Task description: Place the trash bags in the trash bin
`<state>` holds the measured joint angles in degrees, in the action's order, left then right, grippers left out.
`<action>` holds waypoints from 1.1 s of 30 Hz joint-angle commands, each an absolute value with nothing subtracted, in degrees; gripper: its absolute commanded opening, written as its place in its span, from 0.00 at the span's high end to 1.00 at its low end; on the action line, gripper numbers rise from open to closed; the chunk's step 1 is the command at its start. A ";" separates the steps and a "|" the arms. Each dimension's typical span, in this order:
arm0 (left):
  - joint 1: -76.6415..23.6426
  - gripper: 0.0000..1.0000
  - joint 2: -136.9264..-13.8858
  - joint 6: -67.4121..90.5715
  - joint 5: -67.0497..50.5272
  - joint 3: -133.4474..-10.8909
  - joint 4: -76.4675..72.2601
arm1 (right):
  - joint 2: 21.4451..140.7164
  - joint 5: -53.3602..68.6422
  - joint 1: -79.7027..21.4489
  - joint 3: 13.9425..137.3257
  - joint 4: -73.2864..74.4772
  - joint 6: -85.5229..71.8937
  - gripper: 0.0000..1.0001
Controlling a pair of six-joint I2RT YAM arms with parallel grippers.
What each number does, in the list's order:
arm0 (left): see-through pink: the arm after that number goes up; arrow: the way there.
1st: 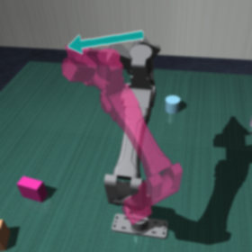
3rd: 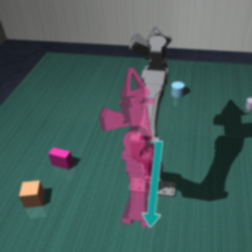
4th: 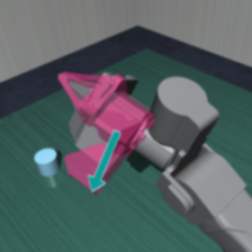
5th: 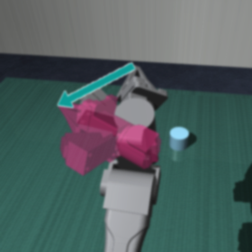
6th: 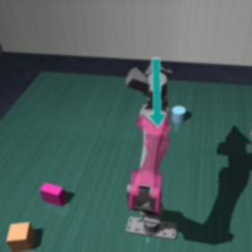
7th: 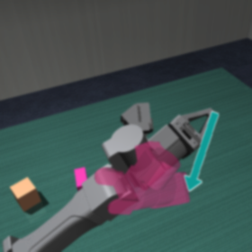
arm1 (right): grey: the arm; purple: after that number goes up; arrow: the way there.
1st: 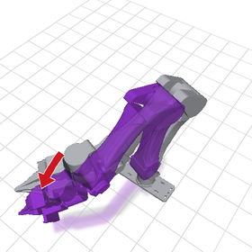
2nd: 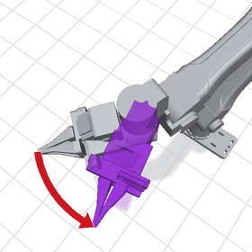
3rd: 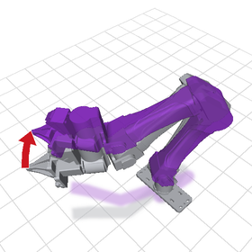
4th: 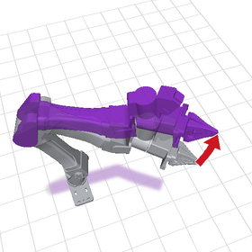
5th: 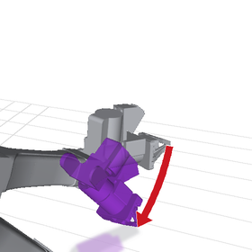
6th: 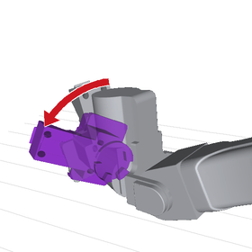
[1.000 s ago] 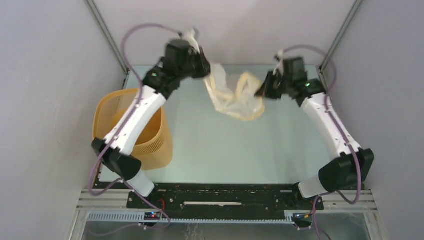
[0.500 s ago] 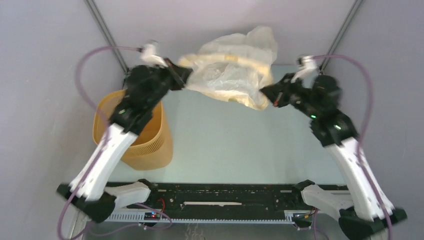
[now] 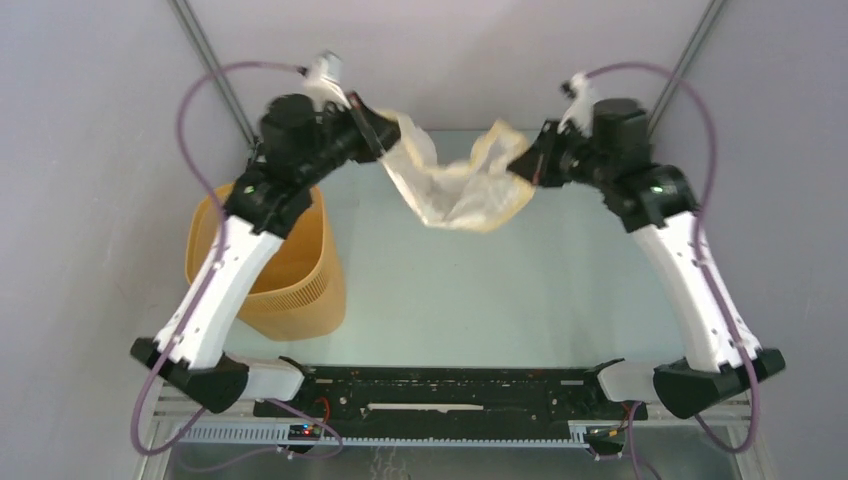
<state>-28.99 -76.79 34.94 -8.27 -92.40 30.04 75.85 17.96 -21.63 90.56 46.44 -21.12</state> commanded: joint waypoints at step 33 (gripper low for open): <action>-28.97 1.00 -77.77 30.00 -3.84 -85.06 42.93 | 70.75 19.50 -21.92 65.16 39.02 -29.98 1.00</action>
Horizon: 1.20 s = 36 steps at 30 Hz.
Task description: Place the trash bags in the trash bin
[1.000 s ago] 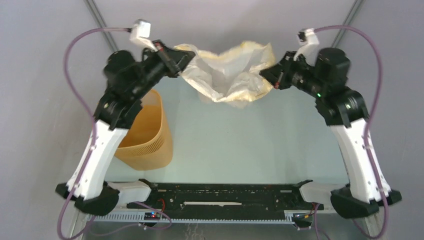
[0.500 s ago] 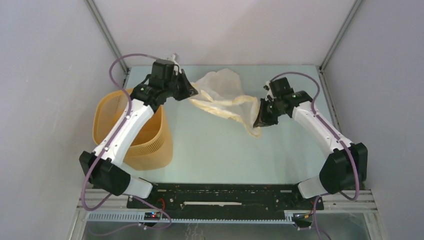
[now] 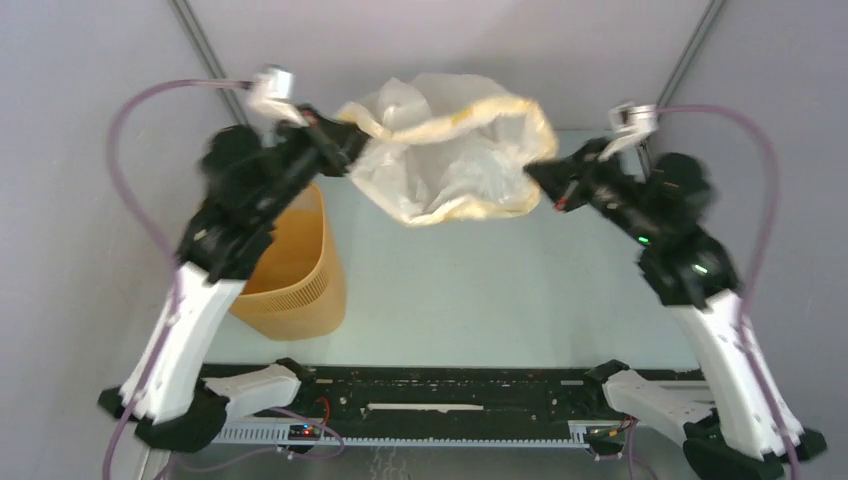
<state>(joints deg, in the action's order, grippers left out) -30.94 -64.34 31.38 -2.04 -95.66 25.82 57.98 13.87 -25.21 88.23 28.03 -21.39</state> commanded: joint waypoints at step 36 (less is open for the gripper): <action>-25.83 1.00 -67.39 35.55 -11.79 -90.68 28.80 | 73.44 18.59 -27.29 91.23 47.42 -24.49 1.00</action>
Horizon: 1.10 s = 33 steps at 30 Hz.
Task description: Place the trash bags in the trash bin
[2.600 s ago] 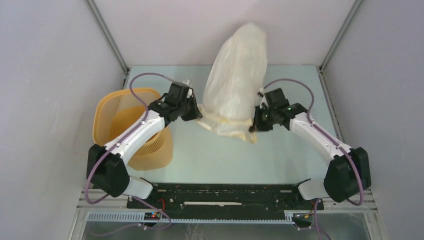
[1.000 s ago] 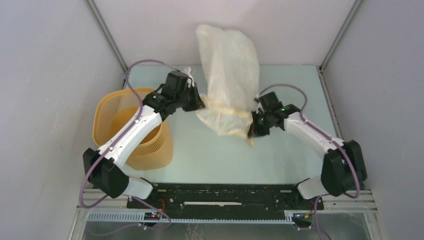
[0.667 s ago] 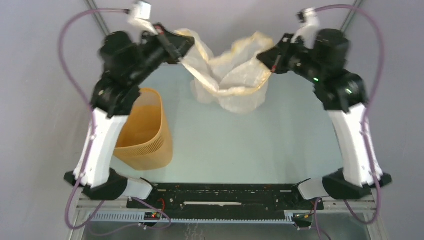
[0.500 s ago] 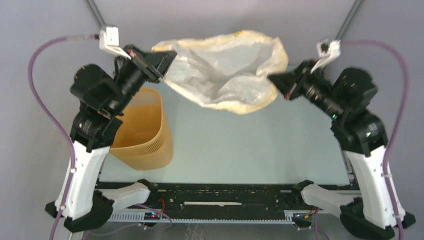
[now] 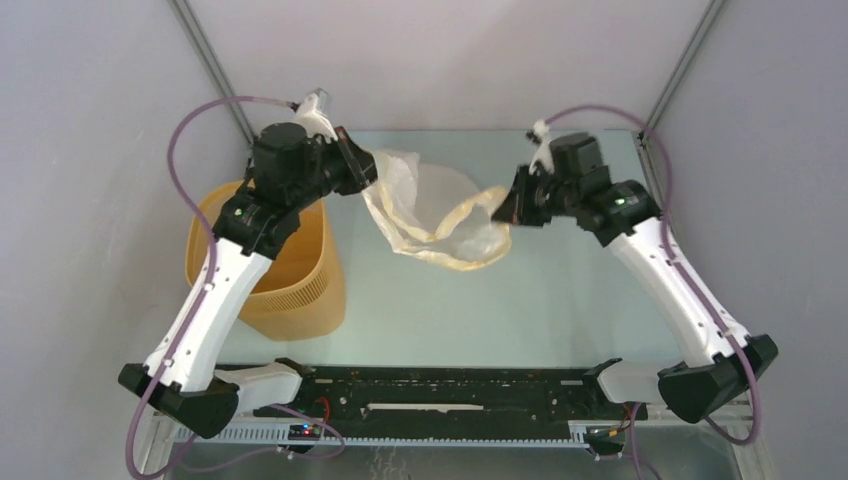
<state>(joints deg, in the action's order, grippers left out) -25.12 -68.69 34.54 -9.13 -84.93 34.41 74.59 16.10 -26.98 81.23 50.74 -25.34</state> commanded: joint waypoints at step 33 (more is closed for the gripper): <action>-37.58 1.00 -77.79 38.33 -4.17 -99.61 33.88 | 74.53 5.83 -49.38 90.68 22.40 -33.98 0.20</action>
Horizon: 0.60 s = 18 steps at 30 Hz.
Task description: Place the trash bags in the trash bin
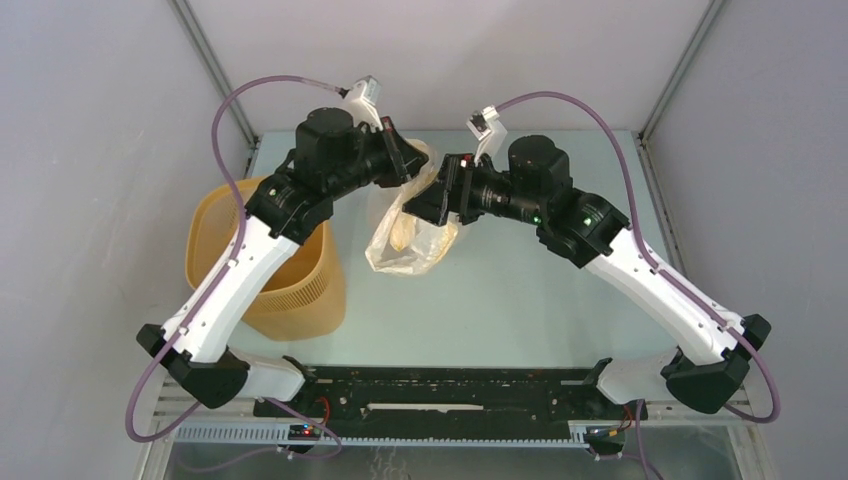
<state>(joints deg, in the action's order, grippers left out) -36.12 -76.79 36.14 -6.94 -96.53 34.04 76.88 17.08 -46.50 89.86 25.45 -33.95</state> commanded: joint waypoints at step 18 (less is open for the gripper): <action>-36.82 1.00 -73.51 37.65 -3.83 -93.11 29.15 | 76.28 -10.98 -56.96 90.27 22.32 -21.85 0.20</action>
